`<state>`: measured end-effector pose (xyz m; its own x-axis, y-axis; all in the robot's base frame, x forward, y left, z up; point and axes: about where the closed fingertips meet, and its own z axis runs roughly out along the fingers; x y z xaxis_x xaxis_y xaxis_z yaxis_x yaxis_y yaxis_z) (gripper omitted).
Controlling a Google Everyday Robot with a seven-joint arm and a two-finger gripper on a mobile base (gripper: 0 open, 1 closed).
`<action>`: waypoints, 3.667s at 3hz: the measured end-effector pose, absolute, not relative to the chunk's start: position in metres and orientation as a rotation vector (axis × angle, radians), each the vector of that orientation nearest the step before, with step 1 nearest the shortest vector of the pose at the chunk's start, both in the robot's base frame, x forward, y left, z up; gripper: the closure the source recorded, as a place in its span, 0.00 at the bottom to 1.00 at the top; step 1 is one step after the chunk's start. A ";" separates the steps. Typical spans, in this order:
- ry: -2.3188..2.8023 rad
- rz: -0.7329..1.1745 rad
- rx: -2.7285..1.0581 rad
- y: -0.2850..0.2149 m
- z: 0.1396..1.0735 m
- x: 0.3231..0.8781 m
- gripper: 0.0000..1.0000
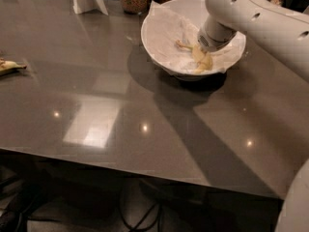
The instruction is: Pick banana from white bowl
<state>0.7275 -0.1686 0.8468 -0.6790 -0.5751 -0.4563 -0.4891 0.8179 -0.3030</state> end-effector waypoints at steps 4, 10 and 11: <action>2.281 -0.240 -0.829 -0.150 0.920 0.726 1.00; 2.350 -0.129 -0.752 -0.161 0.905 0.720 0.46; 2.370 -0.111 -0.759 -0.160 0.895 0.721 0.50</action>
Offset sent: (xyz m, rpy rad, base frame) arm 0.0086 0.0009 0.0392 -0.0362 -0.0899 0.0163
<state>0.7209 -0.1596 0.8946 -0.6290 -0.5472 -0.5521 -0.4934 0.8299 -0.2605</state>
